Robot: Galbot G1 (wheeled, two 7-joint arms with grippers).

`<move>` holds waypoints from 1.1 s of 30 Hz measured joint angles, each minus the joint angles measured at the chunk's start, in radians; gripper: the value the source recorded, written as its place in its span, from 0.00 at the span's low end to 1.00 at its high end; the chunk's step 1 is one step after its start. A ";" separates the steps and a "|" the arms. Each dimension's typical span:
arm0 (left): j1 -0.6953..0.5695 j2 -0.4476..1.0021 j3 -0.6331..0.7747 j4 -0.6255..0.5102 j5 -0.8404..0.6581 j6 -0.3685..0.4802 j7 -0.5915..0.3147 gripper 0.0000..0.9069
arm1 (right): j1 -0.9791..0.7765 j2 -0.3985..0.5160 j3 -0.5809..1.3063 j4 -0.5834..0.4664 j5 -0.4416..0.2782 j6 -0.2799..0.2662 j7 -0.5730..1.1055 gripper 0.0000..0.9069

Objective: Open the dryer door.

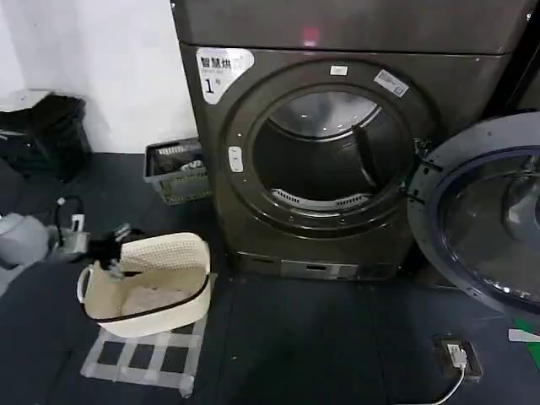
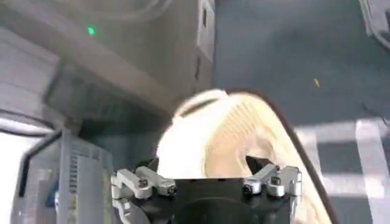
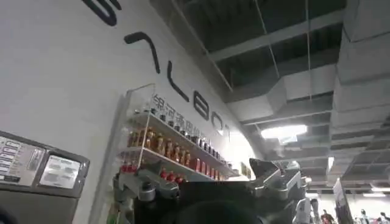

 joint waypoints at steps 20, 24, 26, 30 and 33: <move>0.009 0.001 0.058 0.070 0.093 -0.005 0.001 1.00 | -0.009 0.005 -0.001 0.009 0.000 0.004 -0.003 1.00; 0.010 0.010 0.059 0.069 0.098 -0.004 0.003 1.00 | -0.010 0.009 -0.001 0.014 0.000 0.004 -0.003 1.00; 0.010 0.012 0.059 0.072 0.102 -0.005 0.004 1.00 | -0.010 0.010 -0.001 0.014 0.001 0.004 -0.003 1.00; 0.009 0.017 0.057 0.075 0.127 -0.031 0.020 1.00 | -0.008 0.012 -0.003 0.016 0.001 0.004 -0.003 1.00; 0.004 0.020 0.055 0.077 0.143 -0.044 0.025 1.00 | -0.008 0.014 -0.004 0.017 0.001 0.005 -0.003 1.00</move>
